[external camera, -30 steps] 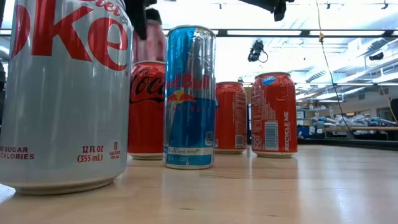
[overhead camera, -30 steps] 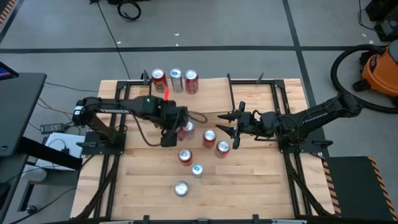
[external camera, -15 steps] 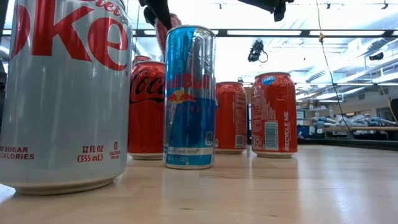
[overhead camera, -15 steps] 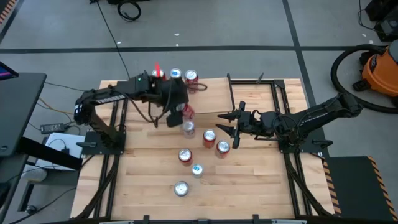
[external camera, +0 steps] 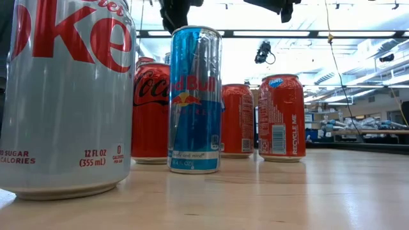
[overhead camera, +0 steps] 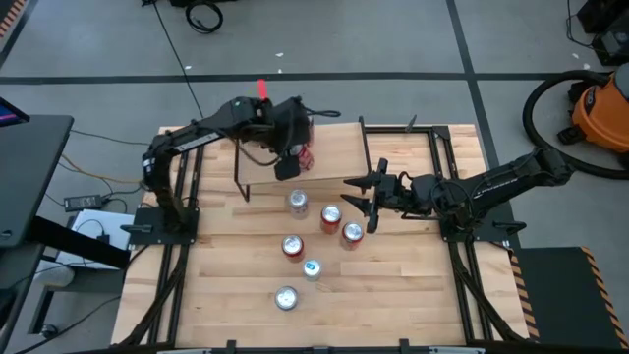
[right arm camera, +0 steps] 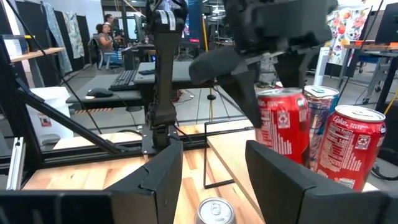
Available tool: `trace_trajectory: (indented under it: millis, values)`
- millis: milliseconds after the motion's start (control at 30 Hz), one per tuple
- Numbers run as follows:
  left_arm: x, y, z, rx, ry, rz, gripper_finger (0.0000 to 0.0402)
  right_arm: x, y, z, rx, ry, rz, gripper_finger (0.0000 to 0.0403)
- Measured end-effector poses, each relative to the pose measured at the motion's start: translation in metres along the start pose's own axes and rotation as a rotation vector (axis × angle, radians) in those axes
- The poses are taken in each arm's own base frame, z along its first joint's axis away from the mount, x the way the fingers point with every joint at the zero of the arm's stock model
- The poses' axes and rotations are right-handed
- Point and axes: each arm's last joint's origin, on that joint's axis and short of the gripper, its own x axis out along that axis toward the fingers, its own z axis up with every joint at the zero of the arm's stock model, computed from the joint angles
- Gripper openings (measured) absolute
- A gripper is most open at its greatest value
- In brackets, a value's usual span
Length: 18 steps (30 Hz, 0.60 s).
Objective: Place canned beverage on shelf
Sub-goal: Put the red black soda can on the shelf
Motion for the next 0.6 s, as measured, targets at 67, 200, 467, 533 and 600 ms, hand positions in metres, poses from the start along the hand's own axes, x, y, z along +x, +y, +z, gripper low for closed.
trace_trajectory:
  millis: [67, 200, 467, 533, 600]
  values:
    - [0.004, 0.004, 0.006, 0.015, 0.043, -0.006, 0.0319, 0.0, 0.0, 0.0, 0.0, 0.001, 0.0, 0.0185]
    - [0.011, 0.01, 0.013, 0.044, 0.089, -0.008, 0.0319, 0.0, 0.0, -0.001, -0.006, 0.013, 0.0, 0.0185]
    - [0.021, 0.01, 0.016, 0.084, 0.095, -0.021, 0.0319, 0.0, 0.0, -0.001, -0.006, 0.011, 0.002, 0.0185]
    - [0.021, 0.01, 0.017, 0.091, 0.092, -0.021, 0.0319, 0.0, 0.0, -0.001, -0.004, 0.009, 0.002, 0.0185]
    - [0.021, 0.011, 0.018, 0.09, 0.071, -0.025, 0.0319, 0.0, 0.0, -0.001, -0.004, 0.008, 0.002, 0.0185]
